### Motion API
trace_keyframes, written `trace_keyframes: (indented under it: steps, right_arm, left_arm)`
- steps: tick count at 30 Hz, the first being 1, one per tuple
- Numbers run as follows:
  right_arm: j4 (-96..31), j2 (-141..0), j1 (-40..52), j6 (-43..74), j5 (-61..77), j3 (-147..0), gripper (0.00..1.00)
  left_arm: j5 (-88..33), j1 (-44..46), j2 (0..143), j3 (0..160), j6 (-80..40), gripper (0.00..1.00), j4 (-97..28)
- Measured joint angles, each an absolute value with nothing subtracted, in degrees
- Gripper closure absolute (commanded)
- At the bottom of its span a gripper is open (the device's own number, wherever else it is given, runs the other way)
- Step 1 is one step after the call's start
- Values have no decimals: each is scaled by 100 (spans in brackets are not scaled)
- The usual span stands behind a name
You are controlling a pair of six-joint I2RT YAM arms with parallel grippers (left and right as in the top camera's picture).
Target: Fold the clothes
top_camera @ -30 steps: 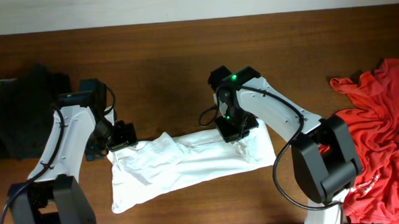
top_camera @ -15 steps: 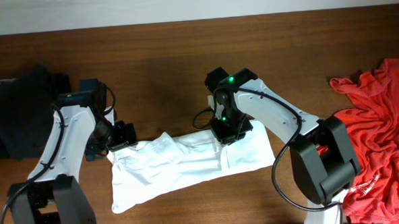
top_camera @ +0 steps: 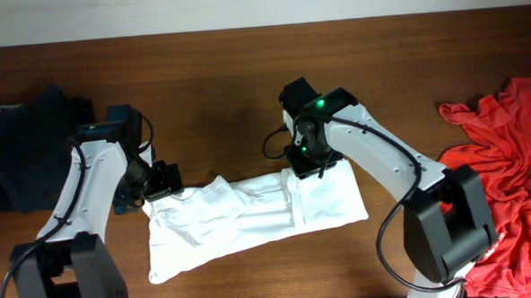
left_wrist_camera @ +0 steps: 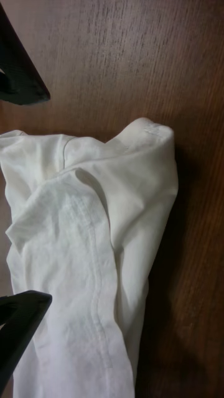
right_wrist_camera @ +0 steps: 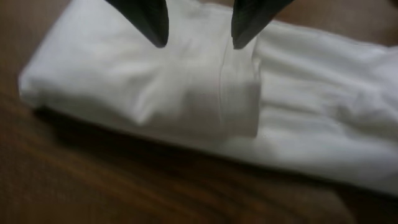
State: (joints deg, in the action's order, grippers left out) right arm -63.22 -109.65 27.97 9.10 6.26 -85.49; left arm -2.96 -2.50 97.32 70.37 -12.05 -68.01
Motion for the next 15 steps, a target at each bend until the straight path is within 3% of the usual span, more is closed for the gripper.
trace_keyframes:
  steps: [6,9,15]
  right_arm:
    - [-5127,-11336,2858,1055,1081,-7631,60]
    - [-5022,-11338,3002,1055,1258,-7594,56]
    - [-5557,-11330,3026,1072,1229,-7690,63]
  left_arm:
    - [-296,-250,9732,7037,-1205,5,-6801]
    - [-296,-250,9732,7037,-1205,5,-6796]
    - [-235,-248,9732,7039,-1227,1,-6829]
